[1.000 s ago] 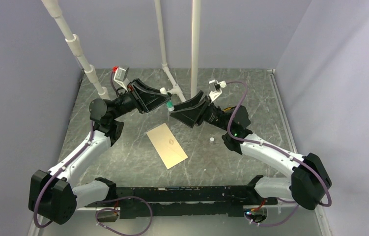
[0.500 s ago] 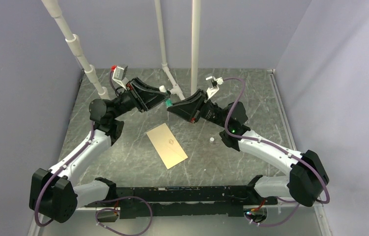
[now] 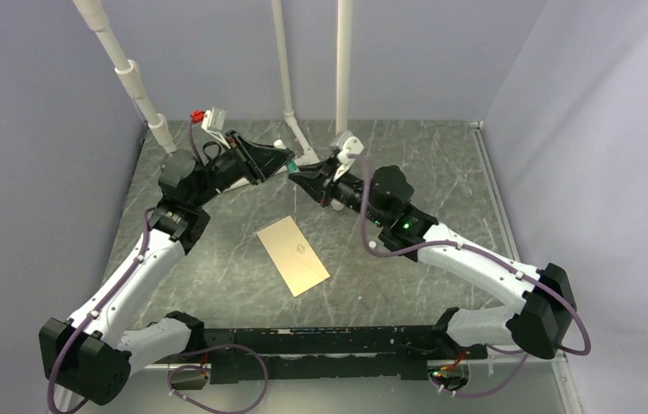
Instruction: Place the letter into the envelope and seal it
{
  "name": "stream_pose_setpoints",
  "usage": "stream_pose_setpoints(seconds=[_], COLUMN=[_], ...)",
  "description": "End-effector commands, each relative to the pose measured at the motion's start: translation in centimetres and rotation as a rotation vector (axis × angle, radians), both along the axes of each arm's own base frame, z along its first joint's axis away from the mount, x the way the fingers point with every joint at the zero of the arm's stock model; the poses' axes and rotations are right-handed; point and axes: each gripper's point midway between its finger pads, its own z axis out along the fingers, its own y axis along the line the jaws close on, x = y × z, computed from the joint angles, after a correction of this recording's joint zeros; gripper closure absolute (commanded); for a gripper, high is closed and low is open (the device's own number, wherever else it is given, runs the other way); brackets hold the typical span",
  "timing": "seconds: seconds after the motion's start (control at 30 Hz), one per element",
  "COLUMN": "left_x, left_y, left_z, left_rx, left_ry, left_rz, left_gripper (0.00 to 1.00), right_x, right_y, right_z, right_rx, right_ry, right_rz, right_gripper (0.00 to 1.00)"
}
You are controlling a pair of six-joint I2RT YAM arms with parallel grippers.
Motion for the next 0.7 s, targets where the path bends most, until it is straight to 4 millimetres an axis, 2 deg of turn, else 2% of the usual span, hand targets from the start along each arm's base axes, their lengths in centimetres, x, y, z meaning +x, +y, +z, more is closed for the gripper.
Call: stream_pose_setpoints(seconds=[0.0, 0.07, 0.13, 0.17, 0.27, 0.33, 0.4, 0.43, 0.53, 0.6, 0.67], left_x=[3.1, 4.3, 4.5, 4.4, 3.6, 2.7, 1.2, 0.2, -3.2, -6.1, -8.2], left_y=[2.8, 4.1, 4.2, 3.9, 2.7, 1.9, 0.9, 0.3, -1.2, -1.9, -2.1], left_z=[-1.1, -2.3, -2.2, -1.9, -0.4, 0.2, 1.2, 1.6, 2.9, 3.7, 4.5], left_rx=[0.094, 0.098, 0.098, 0.09, 0.077, 0.092, 0.105, 0.105, 0.094, 0.078, 0.051], left_ry=[0.082, 0.216, 0.241, 0.224, 0.128, 0.067, -0.016, -0.057, -0.169, -0.242, -0.297], left_rz=[0.245, 0.346, 0.356, 0.336, 0.252, 0.18, 0.08, 0.022, -0.175, -0.333, -0.438], left_gripper=[0.98, 0.98, 0.98, 0.98, 0.98, 0.98, 0.98, 0.97, 0.98, 0.97, 0.97], right_x=[5.5, 6.5, 6.2, 5.8, 3.7, 1.7, -1.0, -2.1, -5.2, -7.1, -7.9], right_y=[-2.6, -2.4, -1.9, -1.5, -0.5, -0.5, -0.5, -0.6, -1.2, -1.6, -1.9], right_z=[-1.2, -1.6, -1.9, -2.2, -1.7, -1.0, 0.3, 0.2, 1.9, 3.2, 4.1], right_rx=[-0.237, -0.277, -0.302, -0.303, -0.232, -0.161, -0.061, -0.021, 0.181, 0.323, 0.439], right_ry=[-0.151, -0.131, -0.131, -0.114, -0.036, 0.037, 0.128, 0.174, 0.304, 0.356, 0.43], right_rz=[-0.335, -0.389, -0.388, -0.366, -0.248, -0.141, -0.009, 0.043, 0.169, 0.262, 0.311], right_gripper=[1.0, 1.0, 0.99, 0.91, 0.51, 0.38, 0.33, 0.31, 0.3, 0.29, 0.29])
